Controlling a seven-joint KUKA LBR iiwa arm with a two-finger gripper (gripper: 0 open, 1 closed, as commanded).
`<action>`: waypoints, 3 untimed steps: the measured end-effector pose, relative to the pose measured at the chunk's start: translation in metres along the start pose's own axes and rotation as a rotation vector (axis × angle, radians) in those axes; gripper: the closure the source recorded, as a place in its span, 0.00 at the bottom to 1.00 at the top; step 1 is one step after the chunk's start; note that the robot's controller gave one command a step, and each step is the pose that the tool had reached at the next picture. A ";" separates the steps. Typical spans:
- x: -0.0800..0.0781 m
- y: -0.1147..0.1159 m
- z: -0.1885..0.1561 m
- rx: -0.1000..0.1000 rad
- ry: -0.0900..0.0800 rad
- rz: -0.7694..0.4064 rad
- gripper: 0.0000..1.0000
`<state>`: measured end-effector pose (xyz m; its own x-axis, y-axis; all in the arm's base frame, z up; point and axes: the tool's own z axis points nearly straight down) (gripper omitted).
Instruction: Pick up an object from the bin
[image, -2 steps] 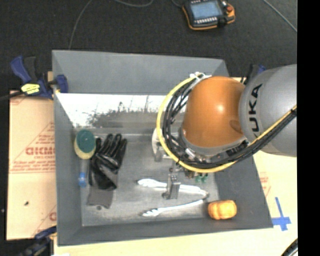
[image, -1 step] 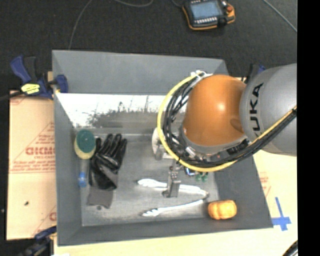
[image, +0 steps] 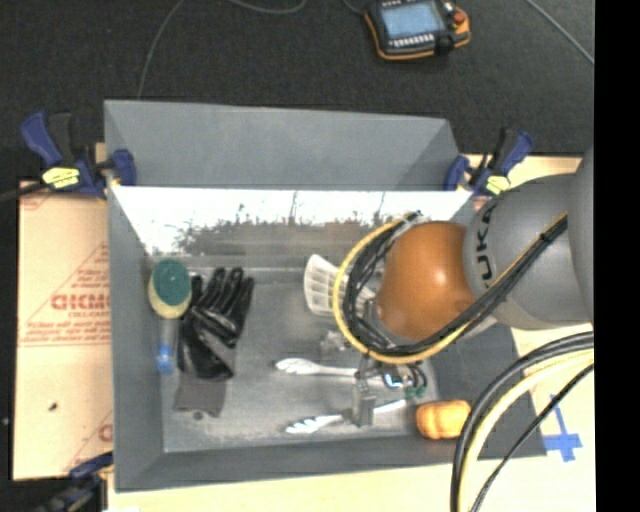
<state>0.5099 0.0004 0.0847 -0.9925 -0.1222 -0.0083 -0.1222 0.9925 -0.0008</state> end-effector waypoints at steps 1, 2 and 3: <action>0.005 -0.009 0.024 -0.002 -0.004 0.004 0.00; 0.031 -0.037 0.013 0.000 -0.001 -0.054 0.00; 0.030 0.009 0.013 -0.002 -0.016 -0.054 0.00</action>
Offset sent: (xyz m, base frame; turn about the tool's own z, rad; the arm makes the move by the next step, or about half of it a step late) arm -0.0278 -0.0395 -0.0147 -0.0568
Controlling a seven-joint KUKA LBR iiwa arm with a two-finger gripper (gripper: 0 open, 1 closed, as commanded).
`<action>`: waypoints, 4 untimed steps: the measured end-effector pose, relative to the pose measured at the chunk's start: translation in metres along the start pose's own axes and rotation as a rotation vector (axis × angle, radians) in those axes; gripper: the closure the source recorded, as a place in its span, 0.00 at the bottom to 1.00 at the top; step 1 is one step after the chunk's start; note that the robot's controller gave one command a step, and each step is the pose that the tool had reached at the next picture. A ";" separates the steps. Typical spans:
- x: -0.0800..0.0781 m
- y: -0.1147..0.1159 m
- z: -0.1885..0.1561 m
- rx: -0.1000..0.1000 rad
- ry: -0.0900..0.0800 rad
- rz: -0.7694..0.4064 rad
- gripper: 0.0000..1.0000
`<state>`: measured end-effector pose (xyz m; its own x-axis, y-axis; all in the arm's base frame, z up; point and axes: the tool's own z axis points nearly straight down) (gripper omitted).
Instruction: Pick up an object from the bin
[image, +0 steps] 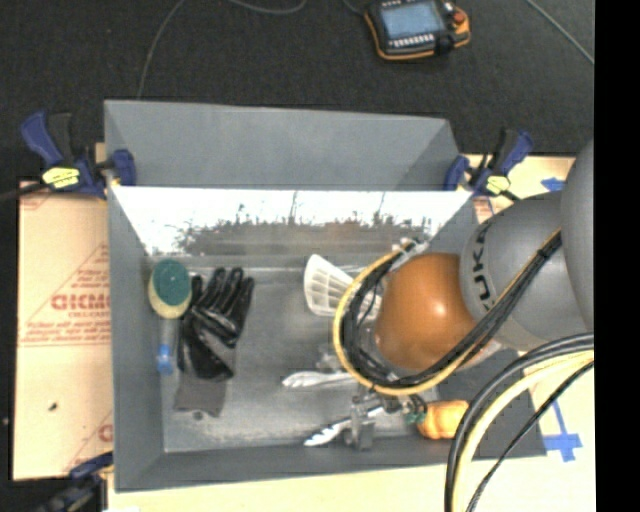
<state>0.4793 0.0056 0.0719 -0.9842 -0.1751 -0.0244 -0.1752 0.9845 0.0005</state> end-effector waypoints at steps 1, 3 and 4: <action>0.002 0.002 0.002 0.002 0.008 -0.081 1.00; 0.002 0.002 -0.015 0.003 0.010 -0.099 1.00; 0.003 0.002 -0.045 0.000 0.019 -0.097 1.00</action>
Offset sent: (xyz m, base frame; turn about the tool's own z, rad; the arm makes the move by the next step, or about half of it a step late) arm 0.0000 0.0000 0.0000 0.0000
